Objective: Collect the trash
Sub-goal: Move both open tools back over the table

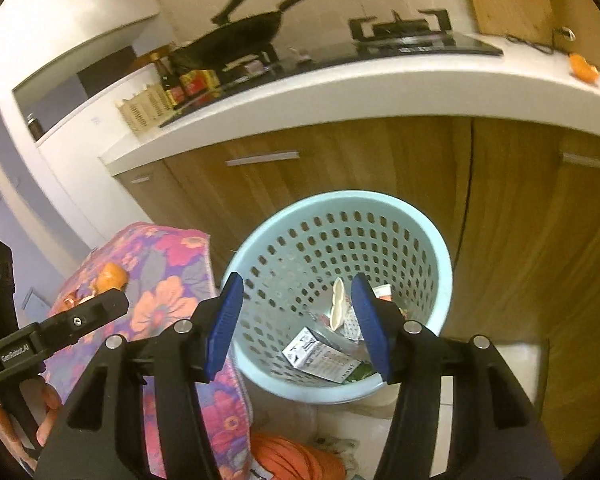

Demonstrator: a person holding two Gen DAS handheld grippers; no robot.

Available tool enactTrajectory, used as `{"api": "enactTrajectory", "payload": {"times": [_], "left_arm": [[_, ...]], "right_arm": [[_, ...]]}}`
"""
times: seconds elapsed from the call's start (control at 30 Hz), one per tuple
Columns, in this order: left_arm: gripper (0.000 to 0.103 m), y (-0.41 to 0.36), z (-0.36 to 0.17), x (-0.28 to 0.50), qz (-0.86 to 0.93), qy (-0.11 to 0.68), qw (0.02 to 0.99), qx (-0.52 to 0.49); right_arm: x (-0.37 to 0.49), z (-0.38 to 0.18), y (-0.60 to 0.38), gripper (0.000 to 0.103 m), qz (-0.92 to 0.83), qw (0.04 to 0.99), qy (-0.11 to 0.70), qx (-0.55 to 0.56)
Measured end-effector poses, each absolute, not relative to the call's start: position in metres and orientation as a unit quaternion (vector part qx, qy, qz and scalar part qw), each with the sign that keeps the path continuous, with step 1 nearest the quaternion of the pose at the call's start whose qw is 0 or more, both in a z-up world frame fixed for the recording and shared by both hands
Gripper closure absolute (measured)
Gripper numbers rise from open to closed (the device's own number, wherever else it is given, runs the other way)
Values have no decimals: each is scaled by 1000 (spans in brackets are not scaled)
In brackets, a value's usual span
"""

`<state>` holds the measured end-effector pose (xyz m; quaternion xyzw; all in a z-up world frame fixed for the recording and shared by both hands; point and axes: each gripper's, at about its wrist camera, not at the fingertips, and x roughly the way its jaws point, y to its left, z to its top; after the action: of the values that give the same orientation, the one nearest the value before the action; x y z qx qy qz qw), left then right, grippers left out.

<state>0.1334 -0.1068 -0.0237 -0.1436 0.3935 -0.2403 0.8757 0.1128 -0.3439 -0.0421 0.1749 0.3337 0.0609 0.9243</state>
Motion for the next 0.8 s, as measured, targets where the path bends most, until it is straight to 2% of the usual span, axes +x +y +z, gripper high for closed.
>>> {"api": "enactTrajectory", "payload": {"times": [0.5,0.6,0.8], "left_arm": [[51,-20,-3,62,-166,335,910,-180],[46,-2,2,49,-148,321,918,-180],[46,36,7,30,-110,300,931,-178]], "right_arm": [[74,-7,-305,45,109,938,302,132],[72,-6,-291,44,117,938,303,121],[70,-5,-250,44,145,935,310,90]]}}
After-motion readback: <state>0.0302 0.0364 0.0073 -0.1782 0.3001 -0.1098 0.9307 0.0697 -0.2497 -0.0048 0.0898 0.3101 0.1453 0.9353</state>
